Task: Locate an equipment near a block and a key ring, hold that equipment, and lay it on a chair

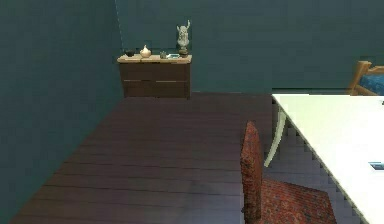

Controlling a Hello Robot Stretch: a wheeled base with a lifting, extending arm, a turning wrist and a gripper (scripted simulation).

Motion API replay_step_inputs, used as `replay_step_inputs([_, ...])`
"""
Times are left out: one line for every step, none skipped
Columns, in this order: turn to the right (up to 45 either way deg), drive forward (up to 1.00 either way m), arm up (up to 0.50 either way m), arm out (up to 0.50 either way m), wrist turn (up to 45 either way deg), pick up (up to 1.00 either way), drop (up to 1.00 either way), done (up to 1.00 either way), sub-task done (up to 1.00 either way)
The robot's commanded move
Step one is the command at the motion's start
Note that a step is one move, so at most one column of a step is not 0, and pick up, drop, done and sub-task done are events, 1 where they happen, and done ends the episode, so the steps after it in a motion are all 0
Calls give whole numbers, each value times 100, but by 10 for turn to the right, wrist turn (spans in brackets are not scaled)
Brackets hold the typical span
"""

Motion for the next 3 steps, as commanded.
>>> replay_step_inputs([0,0,38,0,0,0,0,0,0])
replay_step_inputs([0,0,0,42,0,0,0,0,0])
replay_step_inputs([0,0,0,0,450,0,0,0,0])
